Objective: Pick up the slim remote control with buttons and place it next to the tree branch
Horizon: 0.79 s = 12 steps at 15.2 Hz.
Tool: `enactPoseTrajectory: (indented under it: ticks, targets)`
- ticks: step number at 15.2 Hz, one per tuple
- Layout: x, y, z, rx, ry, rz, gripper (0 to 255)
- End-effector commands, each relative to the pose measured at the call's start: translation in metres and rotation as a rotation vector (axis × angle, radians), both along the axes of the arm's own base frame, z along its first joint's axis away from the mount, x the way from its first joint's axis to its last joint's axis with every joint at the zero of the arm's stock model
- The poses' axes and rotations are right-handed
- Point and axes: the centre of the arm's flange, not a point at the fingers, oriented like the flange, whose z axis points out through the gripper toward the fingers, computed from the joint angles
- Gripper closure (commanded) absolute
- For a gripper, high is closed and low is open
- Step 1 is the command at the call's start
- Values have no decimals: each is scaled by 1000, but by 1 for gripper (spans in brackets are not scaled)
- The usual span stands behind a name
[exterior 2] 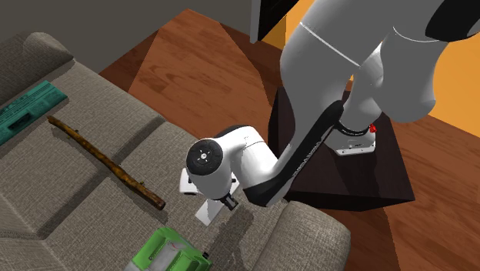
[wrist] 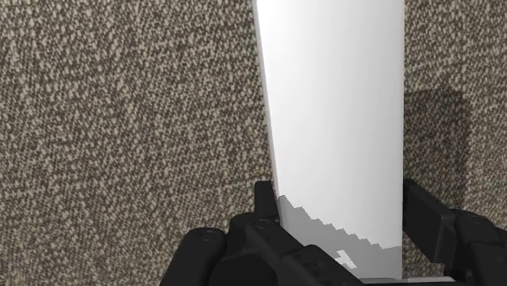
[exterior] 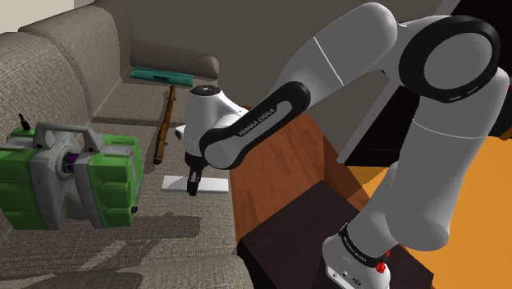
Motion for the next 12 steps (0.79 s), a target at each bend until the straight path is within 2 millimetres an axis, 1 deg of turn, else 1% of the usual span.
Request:
enactPoseTrajectory:
  ticks: [1,7,12]
  targets:
    - [0,0,10,0,0,0,255]
    - [0,0,41,0,0,0,255]
    - [63,-22,41,0,0,0,255]
